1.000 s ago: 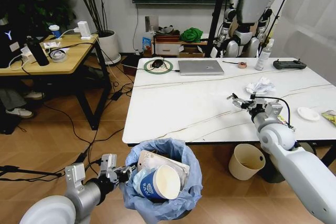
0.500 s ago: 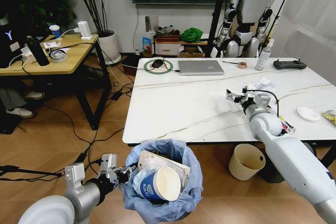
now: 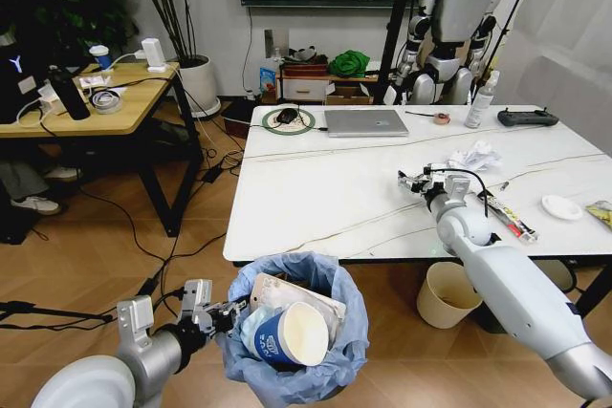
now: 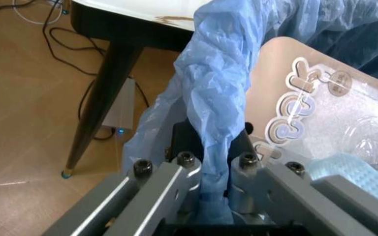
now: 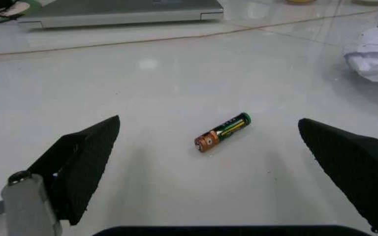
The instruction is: Pick up the trash bin and place the trash from the table into it.
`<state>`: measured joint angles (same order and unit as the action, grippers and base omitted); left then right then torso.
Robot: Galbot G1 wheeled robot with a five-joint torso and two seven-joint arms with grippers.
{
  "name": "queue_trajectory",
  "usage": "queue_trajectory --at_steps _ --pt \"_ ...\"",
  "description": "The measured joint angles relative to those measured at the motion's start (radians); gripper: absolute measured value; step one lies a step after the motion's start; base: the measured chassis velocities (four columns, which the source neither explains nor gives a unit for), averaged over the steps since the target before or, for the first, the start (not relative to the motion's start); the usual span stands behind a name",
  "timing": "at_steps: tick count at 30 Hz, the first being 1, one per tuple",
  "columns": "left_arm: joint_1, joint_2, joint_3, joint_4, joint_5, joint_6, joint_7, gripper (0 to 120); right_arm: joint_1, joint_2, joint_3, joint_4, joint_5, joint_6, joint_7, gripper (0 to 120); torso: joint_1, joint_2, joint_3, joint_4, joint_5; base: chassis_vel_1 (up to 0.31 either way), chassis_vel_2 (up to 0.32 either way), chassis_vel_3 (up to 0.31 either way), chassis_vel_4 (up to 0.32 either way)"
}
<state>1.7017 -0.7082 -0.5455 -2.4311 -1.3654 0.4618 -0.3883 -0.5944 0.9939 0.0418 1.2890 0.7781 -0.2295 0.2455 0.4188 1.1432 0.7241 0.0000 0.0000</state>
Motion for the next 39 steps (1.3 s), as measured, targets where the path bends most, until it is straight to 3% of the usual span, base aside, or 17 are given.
queue_trajectory --at_steps 3,9,30,39 --pt "-0.003 0.0 0.001 0.003 0.0 0.0 0.0 0 0.0 0.003 -0.003 -0.01 -0.002 0.0 -0.003 98 0.0 0.0 0.0 0.0 0.0 0.0 0.0 0.0 0.0" --pt "-0.009 0.0 0.004 0.008 -0.001 -0.001 0.001 0 0.003 0.014 -0.004 -0.039 -0.006 0.009 -0.012 81 0.0 0.0 0.0 0.0 0.0 0.0 0.0 0.0 0.0" --pt "-0.021 -0.003 0.007 0.017 -0.001 -0.004 0.003 0 -0.008 0.002 -0.006 -0.028 0.002 0.013 -0.009 1 0.0 0.0 0.0 0.0001 -0.0001 0.0 0.0 0.0 0.0" --pt "-0.019 -0.01 0.01 0.016 0.003 -0.005 0.003 0 -0.036 -0.024 0.001 0.015 0.005 0.023 -0.011 0 0.0 0.0 0.0 0.0003 0.0002 0.0 0.0 0.0 0.0"
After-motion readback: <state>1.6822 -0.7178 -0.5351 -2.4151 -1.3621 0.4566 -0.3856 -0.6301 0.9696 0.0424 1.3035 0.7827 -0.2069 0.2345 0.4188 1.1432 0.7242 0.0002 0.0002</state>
